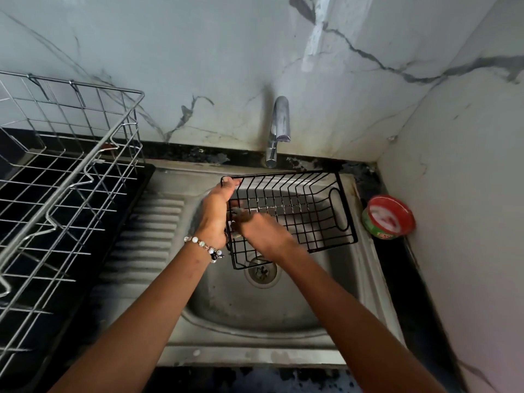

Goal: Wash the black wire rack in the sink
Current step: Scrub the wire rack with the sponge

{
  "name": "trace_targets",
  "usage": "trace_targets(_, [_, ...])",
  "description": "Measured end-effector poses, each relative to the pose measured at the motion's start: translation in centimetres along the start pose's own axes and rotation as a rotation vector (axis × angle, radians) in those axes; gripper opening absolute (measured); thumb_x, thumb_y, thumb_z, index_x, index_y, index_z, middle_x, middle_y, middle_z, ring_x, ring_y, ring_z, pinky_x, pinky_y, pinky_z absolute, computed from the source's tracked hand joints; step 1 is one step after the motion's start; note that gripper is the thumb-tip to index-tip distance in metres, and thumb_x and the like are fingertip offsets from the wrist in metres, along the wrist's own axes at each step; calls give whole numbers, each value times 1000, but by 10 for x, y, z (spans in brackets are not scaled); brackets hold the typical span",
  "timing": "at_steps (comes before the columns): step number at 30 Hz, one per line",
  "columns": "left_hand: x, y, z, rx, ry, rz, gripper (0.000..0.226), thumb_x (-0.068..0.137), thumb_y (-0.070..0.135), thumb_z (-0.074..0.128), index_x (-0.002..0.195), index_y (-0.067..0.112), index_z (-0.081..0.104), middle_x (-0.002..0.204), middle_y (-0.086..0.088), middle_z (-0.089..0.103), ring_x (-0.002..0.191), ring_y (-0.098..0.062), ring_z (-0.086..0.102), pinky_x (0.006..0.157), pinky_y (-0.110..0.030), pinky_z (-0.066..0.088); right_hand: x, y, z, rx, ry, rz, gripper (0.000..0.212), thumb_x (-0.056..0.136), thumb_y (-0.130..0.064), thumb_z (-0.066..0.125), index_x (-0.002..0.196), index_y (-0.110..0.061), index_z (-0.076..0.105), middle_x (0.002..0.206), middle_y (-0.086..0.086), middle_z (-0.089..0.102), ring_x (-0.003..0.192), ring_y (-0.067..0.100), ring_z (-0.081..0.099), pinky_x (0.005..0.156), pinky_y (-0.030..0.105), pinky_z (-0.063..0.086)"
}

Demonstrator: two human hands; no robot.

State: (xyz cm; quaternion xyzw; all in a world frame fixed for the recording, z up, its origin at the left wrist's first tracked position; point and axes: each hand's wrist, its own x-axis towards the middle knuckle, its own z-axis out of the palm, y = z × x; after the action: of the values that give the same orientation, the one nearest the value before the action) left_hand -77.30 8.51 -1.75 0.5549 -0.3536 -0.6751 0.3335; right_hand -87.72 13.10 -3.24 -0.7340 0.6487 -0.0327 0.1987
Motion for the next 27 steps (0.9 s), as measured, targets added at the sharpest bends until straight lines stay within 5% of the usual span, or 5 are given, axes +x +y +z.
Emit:
trace_targets(6, [1,3,-7,24,-24,35,39,89,68,44,102,42,70,120,-8,66,109,-30,64,85,-57,51,-12,56,-20,-284,99,-16,38,101,-40,34,115,-17,61,107,12,66,94,26,65,83,40,52])
trace_targets(11, [2,3,-9,21,-19,31,38,97,60,39,110,38,67,121,-9,65,112,-30,62,90,-57,47,-18,93,-29,-79,281,484,25,88,-1,50,107,-7,66,102,15,68,92,28,65,78,33,52])
trace_targets(17, [-2,-6,1,1,-19,11,42,92,67,42,107,39,70,117,-7,68,105,-27,67,88,-62,49,-7,53,-30,-14,433,584,22,89,8,52,107,2,62,104,17,67,99,28,64,80,32,52])
trace_targets(22, [-8,-5,9,-38,-23,-1,46,79,76,49,99,42,72,127,-4,63,114,-30,60,86,-59,51,6,3,-19,25,366,433,23,91,1,55,114,-1,60,107,14,65,95,23,66,78,25,53])
trace_targets(27, [-6,-6,7,-86,30,30,35,85,64,54,91,37,76,120,-10,68,115,-32,61,91,-51,50,13,-24,-5,189,225,66,28,91,-24,41,100,-9,63,97,16,68,84,32,66,74,45,55])
